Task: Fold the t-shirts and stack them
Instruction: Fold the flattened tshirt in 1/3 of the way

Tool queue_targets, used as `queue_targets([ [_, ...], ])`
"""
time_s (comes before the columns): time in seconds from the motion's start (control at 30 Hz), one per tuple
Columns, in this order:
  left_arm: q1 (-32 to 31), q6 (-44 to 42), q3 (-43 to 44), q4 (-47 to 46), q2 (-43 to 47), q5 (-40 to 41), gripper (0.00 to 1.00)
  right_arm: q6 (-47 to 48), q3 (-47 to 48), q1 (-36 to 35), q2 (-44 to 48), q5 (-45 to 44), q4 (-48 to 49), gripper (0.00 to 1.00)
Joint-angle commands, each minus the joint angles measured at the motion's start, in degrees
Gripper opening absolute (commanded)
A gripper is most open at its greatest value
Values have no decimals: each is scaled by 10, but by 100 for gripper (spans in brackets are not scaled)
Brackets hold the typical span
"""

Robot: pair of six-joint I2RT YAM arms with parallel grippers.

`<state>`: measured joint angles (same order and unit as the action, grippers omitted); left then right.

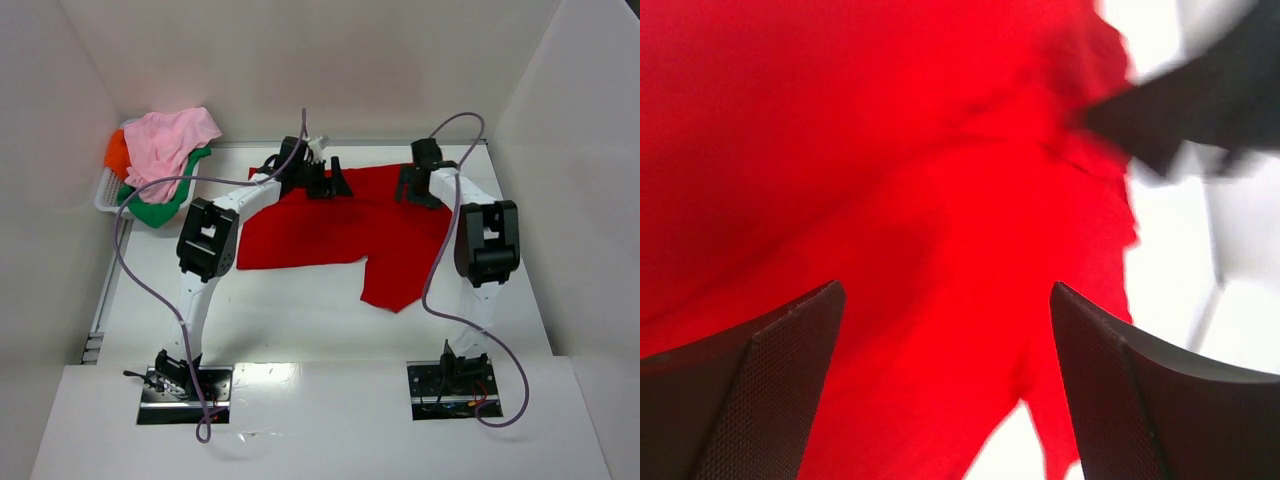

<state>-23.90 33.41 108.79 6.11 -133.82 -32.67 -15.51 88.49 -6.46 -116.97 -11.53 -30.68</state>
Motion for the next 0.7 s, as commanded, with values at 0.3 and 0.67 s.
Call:
queue_targets([
  [0.3,92,21,50,39,-24,167,81,-16,8,63,34,70,51,67],
  [0.67,108,16,56,72,-48,203,66,-28,31,63,-21,100,57,64],
])
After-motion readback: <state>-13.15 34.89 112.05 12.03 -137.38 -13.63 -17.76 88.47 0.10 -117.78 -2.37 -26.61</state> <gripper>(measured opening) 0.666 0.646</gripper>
